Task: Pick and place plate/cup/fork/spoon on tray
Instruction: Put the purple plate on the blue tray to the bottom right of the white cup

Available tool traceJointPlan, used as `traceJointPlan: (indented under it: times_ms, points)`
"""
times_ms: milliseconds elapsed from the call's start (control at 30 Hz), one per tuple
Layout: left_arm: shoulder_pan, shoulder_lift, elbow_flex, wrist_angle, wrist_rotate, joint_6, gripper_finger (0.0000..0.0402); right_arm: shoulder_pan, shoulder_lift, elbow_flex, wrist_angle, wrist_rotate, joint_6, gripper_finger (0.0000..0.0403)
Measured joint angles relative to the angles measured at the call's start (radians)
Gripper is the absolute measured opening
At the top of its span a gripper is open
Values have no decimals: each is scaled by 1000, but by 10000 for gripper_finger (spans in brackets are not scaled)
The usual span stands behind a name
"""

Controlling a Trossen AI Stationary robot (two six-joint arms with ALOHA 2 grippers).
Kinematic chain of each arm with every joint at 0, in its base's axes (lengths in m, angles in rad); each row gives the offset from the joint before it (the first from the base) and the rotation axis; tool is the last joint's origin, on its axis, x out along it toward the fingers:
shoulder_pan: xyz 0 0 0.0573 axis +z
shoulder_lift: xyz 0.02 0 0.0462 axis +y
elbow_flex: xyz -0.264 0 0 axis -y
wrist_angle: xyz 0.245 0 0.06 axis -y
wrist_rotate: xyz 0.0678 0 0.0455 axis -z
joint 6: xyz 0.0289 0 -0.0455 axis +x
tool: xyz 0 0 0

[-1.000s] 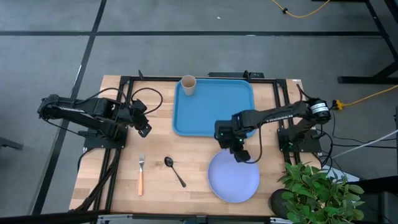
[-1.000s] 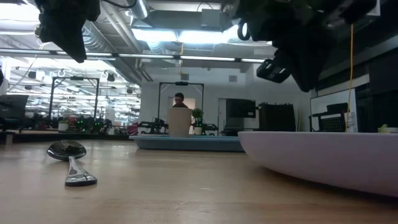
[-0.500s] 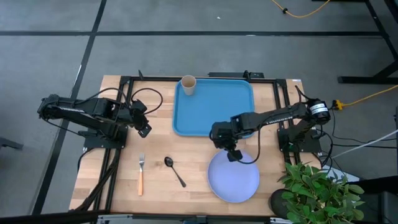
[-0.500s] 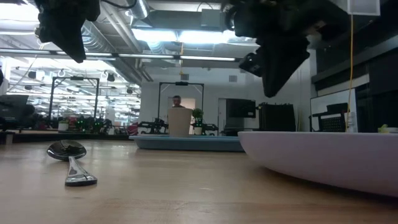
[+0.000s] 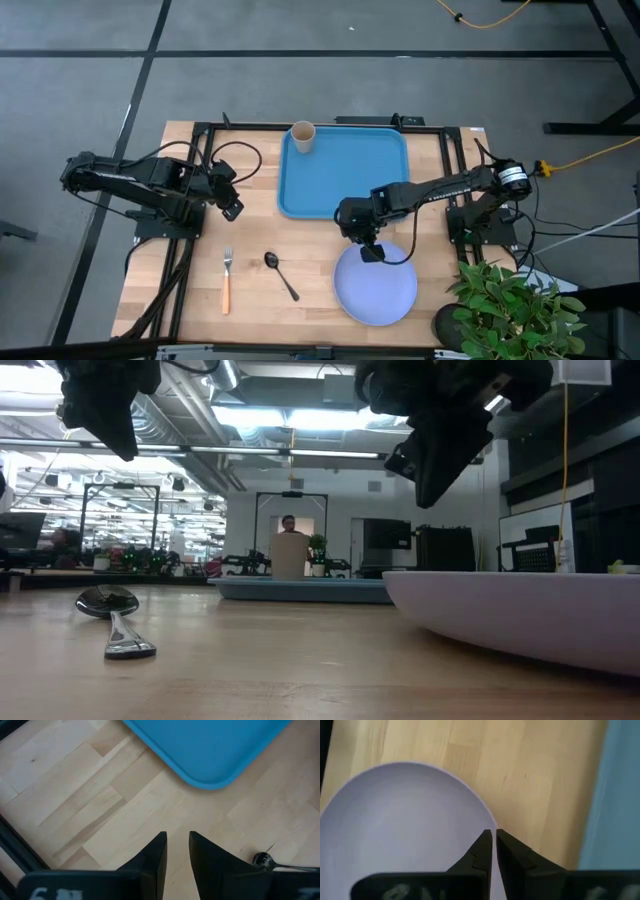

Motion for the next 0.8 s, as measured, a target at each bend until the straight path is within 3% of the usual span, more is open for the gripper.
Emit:
traceJointPlan:
  times_ms: [700, 800]
  points:
    - [0, 0, 0, 0, 1, 0, 75, 12, 0, 0, 56, -25, -33, 31]
    - [0, 0, 0, 0, 1, 0, 75, 16, 0, 0, 74, -17, 2, 46]
